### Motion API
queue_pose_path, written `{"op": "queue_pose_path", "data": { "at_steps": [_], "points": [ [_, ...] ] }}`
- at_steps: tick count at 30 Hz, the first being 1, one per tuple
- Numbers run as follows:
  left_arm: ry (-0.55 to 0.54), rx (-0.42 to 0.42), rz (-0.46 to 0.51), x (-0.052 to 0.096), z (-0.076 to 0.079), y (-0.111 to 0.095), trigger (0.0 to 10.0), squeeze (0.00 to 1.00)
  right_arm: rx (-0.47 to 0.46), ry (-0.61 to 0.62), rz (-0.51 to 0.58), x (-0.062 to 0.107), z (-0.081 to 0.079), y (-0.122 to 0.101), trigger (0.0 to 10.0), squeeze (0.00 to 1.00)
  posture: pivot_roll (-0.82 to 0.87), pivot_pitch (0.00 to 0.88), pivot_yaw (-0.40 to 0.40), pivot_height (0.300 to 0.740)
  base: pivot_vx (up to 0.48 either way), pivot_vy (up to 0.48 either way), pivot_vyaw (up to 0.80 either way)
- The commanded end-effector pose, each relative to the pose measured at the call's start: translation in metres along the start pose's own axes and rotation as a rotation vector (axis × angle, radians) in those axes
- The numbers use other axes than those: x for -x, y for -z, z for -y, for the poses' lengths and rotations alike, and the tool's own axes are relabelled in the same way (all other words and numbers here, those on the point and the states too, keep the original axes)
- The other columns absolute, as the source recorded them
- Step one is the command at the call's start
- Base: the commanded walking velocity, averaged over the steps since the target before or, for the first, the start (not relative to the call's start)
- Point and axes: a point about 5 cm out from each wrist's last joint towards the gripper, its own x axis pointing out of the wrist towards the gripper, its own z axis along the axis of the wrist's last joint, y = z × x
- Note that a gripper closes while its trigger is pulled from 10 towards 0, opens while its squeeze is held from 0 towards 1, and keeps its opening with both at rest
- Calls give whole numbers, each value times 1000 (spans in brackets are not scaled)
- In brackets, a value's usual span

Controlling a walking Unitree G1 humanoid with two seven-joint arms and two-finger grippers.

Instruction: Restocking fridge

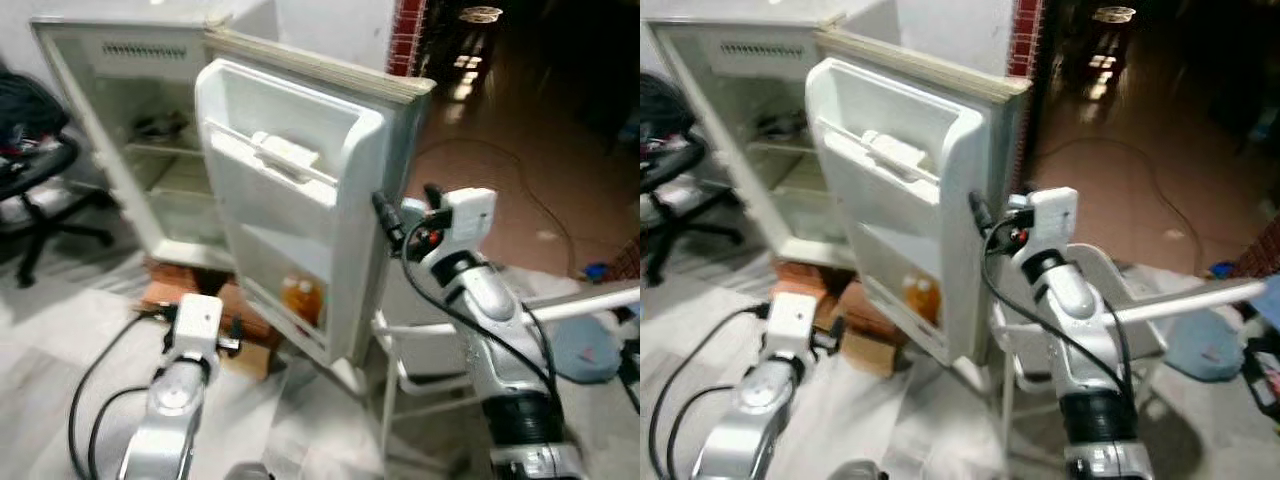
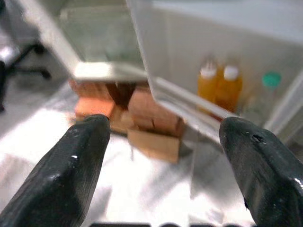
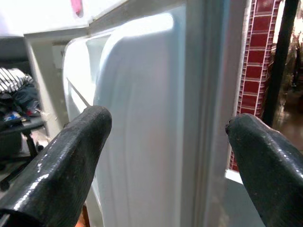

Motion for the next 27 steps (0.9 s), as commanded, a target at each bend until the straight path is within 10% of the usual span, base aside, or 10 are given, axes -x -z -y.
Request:
{"op": "queue_pose_path", "data": {
  "at_steps": [1,14,22,27],
  "points": [
    [6,-7,-13,-1,-1,-1,10000,0,-8,30,31,-9,1,-7,10000,0,105,0,7,740,0,0,769],
    [23,-31,-40,-4,2,-3,10000,0,-141,-54,57,-56,-60,-23,10000,0,116,0,-1,740,0,0,146],
    [21,-25,-42,-4,2,-2,10000,0,-427,-721,62,-15,-130,-47,10000,0,108,0,-5,740,0,0,0],
    [27,-26,-44,-5,2,-2,10000,0,-533,-891,-52,21,-117,-37,10000,0,102,0,-2,740,0,0,0]
  ]
}}
